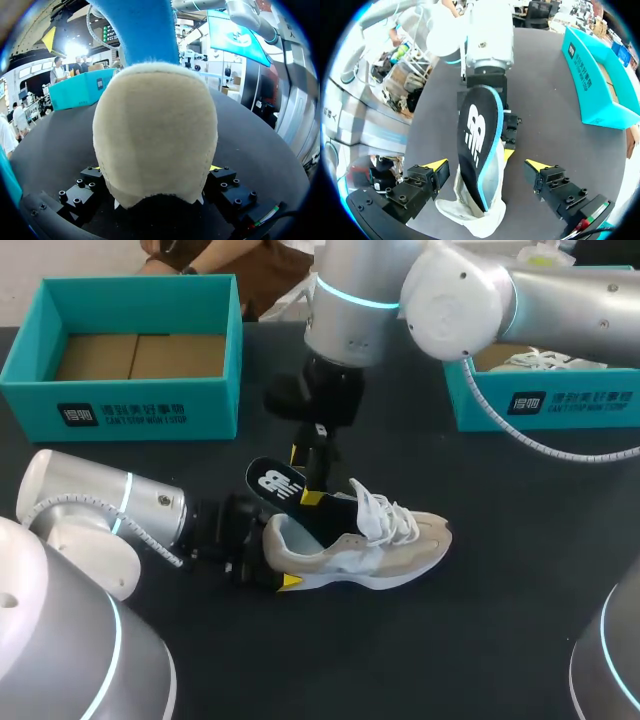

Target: Take the shoe out of the shoebox, open the shoe tongue, remove and reinsert the insole, then place the shoe into the shoebox

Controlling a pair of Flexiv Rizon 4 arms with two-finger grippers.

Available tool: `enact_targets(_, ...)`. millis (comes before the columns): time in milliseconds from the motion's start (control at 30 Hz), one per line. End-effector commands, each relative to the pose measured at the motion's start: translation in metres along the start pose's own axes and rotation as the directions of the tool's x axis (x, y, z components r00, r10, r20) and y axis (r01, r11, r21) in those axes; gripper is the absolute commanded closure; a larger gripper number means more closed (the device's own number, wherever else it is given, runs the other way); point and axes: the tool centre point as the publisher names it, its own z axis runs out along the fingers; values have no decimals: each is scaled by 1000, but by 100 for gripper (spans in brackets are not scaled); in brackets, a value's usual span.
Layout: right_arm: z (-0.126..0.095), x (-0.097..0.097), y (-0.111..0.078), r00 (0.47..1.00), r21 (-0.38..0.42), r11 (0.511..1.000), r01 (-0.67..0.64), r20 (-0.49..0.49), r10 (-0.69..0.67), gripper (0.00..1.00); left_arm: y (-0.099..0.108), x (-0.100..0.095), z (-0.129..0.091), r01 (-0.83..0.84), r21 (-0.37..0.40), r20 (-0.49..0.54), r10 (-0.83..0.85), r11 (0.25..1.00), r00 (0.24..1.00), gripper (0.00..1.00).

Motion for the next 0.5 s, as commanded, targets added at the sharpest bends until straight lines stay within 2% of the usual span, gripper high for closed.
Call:
enact_targets(33, 0, 4, -14, 999, -131, 991, -34, -35, 30, 0, 1, 1, 0, 0, -3, 0, 0, 1000, 1000, 100)
enact_targets(167, -3, 9, -13, 989, -230, 970, -76, -141, 44, 0, 1, 1, 0, 0, -3, 0, 0, 1000, 1000, 100)
enact_targets(367, -6, 13, -13, 978, -311, 943, -115, -203, 52, 0, 1, 1, 0, 0, -3, 0, 0, 1000, 1000, 100)
enact_targets(400, -7, 15, -13, 974, -351, 928, -125, -221, 48, 0, 1, 1, 0, 0, -3, 0, 0, 1000, 1000, 100)
enact_targets(500, -5, 17, -6, 962, -384, 912, -144, -270, 38, 0, 1, 1, 0, 0, -3, 0, 0, 1000, 1000, 100)
